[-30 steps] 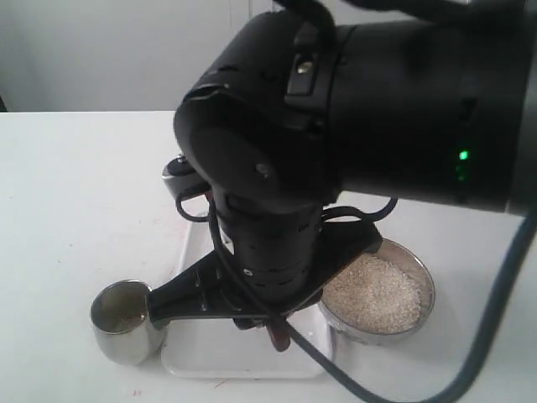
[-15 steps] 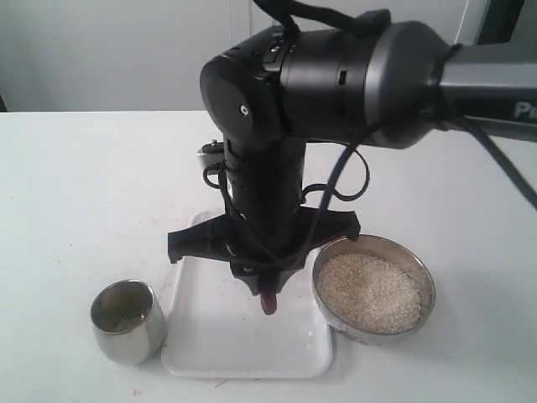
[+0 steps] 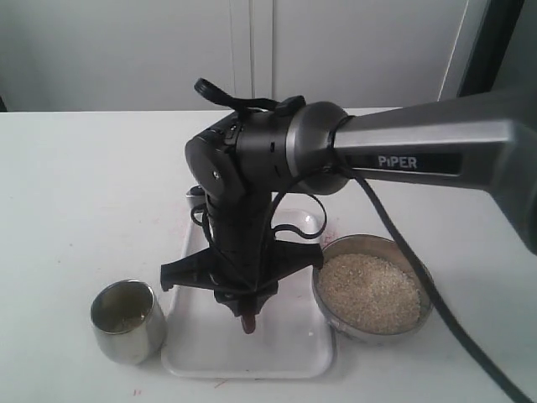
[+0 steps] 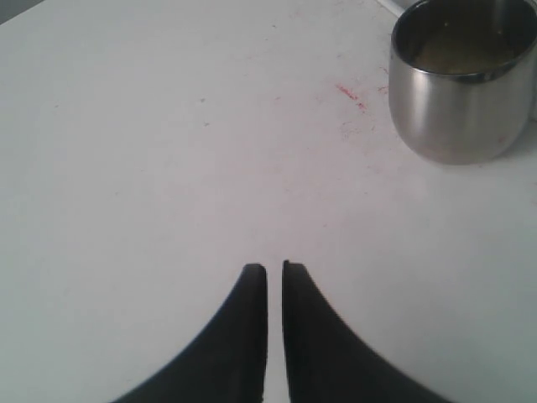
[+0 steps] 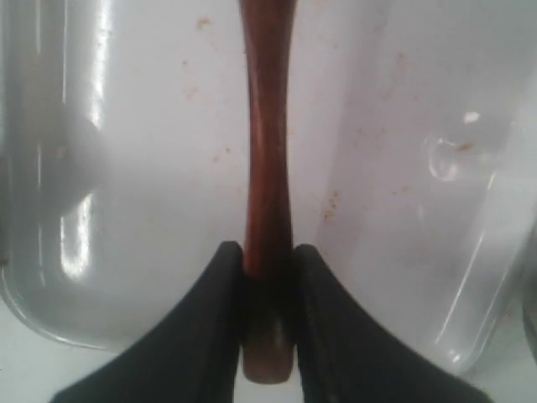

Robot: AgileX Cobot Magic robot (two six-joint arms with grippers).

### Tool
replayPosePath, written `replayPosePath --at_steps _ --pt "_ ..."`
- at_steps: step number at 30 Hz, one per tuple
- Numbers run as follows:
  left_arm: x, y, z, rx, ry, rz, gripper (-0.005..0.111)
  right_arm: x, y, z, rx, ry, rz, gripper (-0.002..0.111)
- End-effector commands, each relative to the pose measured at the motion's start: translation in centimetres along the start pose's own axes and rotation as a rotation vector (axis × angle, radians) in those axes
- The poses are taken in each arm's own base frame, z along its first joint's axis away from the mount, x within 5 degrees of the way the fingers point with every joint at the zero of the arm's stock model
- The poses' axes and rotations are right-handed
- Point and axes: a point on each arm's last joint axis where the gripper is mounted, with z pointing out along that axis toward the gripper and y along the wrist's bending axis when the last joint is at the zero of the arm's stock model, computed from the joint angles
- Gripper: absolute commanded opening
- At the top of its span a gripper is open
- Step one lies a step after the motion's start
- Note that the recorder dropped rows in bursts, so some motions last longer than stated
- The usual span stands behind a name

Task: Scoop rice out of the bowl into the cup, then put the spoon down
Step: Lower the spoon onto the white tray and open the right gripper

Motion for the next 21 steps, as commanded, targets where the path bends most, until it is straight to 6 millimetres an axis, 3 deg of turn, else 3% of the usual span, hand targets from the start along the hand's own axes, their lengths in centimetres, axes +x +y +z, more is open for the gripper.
replayPosePath --at_steps 1,9,18,21 --pt "0.7 -0.2 0.1 0.021 0.057 -0.009 0.014 -0.4 0.0 0.1 -0.004 -0.011 0.001 0.000" --pt "0.7 -0.2 0.1 0.021 0.057 -0.009 0.014 -0.2 -0.2 1.7 0.045 0.046 0.029 0.000" --pt "0.7 -0.2 0.1 0.021 0.057 -0.009 0.014 -0.2 -0.4 1.7 0.064 0.044 0.023 0.000" --pt "0.7 -0.2 0.1 0.021 0.057 -0.009 0.014 -0.2 -0.5 1.7 0.075 0.041 0.017 0.006"
